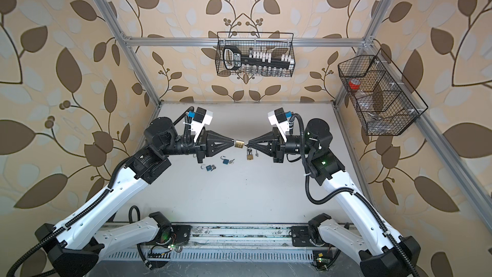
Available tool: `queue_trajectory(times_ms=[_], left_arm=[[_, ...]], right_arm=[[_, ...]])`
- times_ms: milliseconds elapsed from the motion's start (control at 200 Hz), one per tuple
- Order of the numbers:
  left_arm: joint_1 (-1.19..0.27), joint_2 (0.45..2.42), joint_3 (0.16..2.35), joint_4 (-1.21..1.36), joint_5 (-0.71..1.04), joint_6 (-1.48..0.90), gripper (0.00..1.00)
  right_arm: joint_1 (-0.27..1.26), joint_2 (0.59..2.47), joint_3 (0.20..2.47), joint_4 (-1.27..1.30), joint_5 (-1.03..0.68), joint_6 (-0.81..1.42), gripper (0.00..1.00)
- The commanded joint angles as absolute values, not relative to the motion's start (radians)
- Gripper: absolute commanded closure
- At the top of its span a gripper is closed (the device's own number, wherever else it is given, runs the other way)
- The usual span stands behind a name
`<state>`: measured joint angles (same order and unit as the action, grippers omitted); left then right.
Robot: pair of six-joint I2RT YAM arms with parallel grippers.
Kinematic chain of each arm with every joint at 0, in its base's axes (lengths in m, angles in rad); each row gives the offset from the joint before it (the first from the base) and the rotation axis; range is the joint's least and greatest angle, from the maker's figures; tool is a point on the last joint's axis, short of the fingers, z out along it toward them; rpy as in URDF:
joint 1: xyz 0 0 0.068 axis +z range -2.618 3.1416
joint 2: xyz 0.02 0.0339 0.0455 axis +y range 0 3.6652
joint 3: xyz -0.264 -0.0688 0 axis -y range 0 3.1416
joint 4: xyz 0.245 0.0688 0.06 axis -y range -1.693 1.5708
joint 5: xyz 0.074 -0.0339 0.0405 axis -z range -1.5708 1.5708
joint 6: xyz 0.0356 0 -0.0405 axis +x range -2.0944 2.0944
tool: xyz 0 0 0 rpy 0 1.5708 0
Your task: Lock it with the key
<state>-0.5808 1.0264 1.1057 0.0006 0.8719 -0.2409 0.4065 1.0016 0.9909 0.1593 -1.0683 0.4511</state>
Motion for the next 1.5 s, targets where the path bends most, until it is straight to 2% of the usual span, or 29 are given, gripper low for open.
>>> queue_trajectory(times_ms=[0, 125, 220, 496, 626, 706, 906, 1016, 1181, 1382, 1497], left_arm=[[-0.57, 0.985, 1.164, -0.032, 0.833, -0.183, 1.0], [-0.568, 0.976, 1.171, -0.07, 0.82, -0.16, 1.0], [-0.567, 0.978, 1.188, -0.135, 0.793, -0.126, 1.0], [-0.569, 1.105, 1.284, -0.368, 0.696, -0.007, 1.0], [-0.57, 1.178, 1.304, -0.395, 0.669, 0.0, 1.0], [-0.573, 1.226, 1.299, -0.374, 0.671, -0.008, 1.0], [-0.586, 1.381, 1.359, -0.408, 0.667, -0.007, 1.0], [-0.597, 1.477, 1.414, -0.449, 0.652, 0.0, 1.0], [-0.639, 1.643, 1.555, -0.574, 0.617, 0.057, 1.0], [-0.658, 1.846, 1.748, -0.721, 0.61, 0.114, 1.0], [-0.667, 1.939, 1.835, -0.766, 0.608, 0.121, 1.0]], right_arm=[[0.394, 0.973, 0.976, 0.13, -1.036, 0.397, 1.0], [0.377, 0.962, 0.963, 0.12, -1.007, 0.385, 1.0], [0.373, 0.952, 0.962, 0.058, -0.911, 0.342, 1.0], [0.369, 0.813, 0.793, 0.022, -0.321, 0.336, 1.0], [0.363, 0.732, 0.68, 0.046, -0.111, 0.408, 1.0], [0.349, 0.695, 0.624, 0.053, -0.041, 0.422, 1.0], [0.27, 0.734, 0.578, -0.011, -0.089, 0.478, 1.0], [0.223, 0.782, 0.553, -0.008, -0.196, 0.451, 1.0], [0.186, 0.798, 0.499, 0.008, -0.173, 0.475, 1.0], [0.0, 0.838, 0.393, 0.15, -0.398, 0.628, 1.0], [-0.028, 0.841, 0.354, 0.17, -0.444, 0.666, 1.0]])
